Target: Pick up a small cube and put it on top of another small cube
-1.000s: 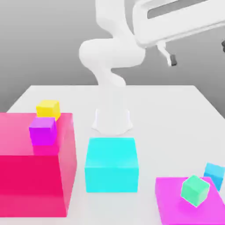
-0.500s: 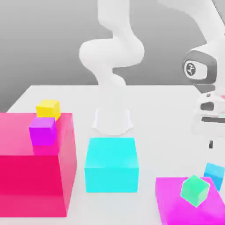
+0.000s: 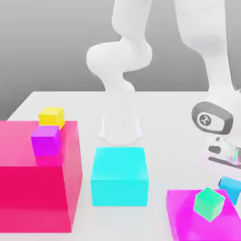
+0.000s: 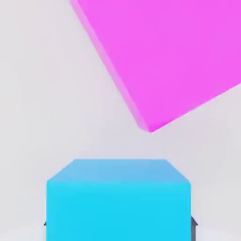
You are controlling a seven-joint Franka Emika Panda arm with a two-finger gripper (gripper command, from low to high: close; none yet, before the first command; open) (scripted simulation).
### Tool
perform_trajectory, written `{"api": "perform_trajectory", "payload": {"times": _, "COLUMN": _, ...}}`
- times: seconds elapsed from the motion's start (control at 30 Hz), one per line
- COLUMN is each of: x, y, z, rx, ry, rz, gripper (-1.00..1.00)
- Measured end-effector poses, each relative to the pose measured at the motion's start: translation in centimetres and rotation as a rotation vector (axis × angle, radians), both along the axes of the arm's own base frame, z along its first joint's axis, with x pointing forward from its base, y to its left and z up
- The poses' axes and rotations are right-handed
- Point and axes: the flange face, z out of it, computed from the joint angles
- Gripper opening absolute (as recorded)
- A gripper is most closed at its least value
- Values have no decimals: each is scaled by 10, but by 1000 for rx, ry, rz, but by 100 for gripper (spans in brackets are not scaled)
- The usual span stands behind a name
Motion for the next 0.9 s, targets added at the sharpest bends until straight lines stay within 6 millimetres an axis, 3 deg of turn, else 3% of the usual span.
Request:
{"api": "perform_trajectory", "payload": {"times": 0.13, "x": 0, "y": -2, "z": 46, "rx": 0, "ry": 1, "rz": 1, "gripper": -100}}
{"api": "perform_trajectory", "payload": {"times": 0.27, "x": 29, "y": -39, "z": 81, "rx": 15, "ry": 16, "rz": 74, "gripper": -100}}
{"api": "perform_trajectory", "payload": {"times": 0.4, "x": 62, "y": -96, "z": 113, "rx": 33, "ry": 25, "rz": 139, "gripper": -100}}
{"api": "perform_trajectory", "payload": {"times": 0.53, "x": 81, "y": -153, "z": 145, "rx": 49, "ry": 25, "rz": 221, "gripper": -100}}
{"api": "perform_trajectory", "payload": {"times": 0.73, "x": 88, "y": -233, "z": 191, "rx": 62, "ry": 16, "rz": 368, "gripper": -100}}
{"api": "perform_trajectory", "payload": {"times": 0.9, "x": 79, "y": -308, "z": 227, "rx": 61, "ry": 3, "rz": 469, "gripper": -100}}
